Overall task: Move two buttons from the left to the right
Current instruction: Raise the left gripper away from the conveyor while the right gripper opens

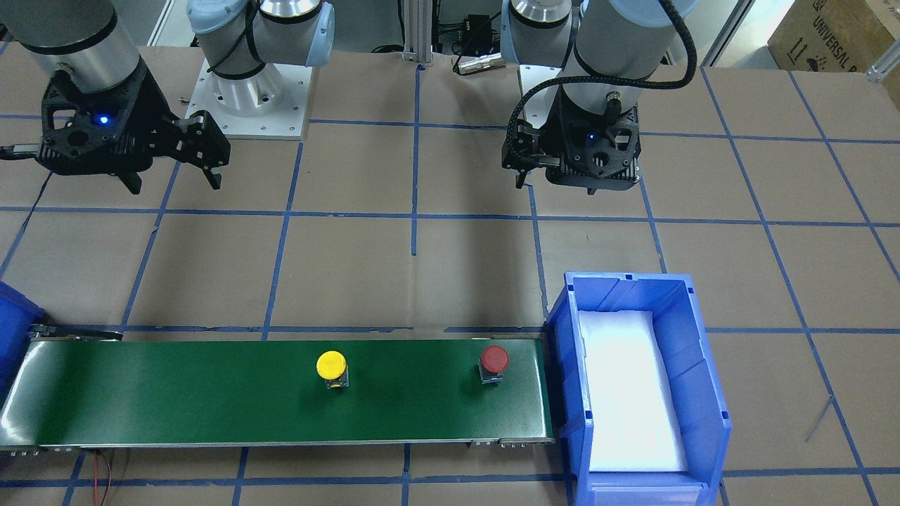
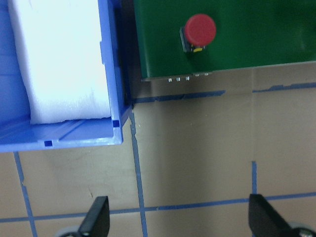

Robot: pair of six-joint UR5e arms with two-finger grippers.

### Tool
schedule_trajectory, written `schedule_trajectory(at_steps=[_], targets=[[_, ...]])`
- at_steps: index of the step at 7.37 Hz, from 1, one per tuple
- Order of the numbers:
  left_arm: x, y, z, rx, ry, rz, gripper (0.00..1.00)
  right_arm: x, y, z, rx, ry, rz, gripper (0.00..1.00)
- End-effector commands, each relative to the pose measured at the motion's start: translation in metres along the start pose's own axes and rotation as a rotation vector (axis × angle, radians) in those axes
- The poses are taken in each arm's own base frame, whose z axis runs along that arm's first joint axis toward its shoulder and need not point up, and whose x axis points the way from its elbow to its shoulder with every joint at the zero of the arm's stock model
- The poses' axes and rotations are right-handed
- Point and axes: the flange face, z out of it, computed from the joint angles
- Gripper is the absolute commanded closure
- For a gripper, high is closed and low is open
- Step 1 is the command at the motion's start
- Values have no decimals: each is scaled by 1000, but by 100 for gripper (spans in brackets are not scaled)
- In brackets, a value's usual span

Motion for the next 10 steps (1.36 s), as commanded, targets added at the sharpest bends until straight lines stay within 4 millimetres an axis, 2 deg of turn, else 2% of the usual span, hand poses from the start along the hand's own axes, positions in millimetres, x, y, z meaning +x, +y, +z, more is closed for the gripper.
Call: schedule_trajectory(at_steps=[1, 3, 4, 6, 7, 10], targets=[[-8, 14, -2, 39, -37, -19, 0, 2, -6, -10, 18, 2, -13, 0], [-36, 8, -16, 65, -34, -64, 0, 2, -6, -15, -21, -6, -13, 0], [-49, 11, -13, 57, -35, -94, 0, 1, -6, -13, -16, -18, 12, 0], [-41, 13, -11, 56, -8, -95, 0, 7, -7, -5, 13, -13, 44, 0], [-45, 12, -16, 63, -20, -93, 0, 7, -5, 4, -4, -20, 50, 0], [-40, 10, -21, 72, -8, -77, 0, 2, 1, -5, 1, -9, 93, 0]])
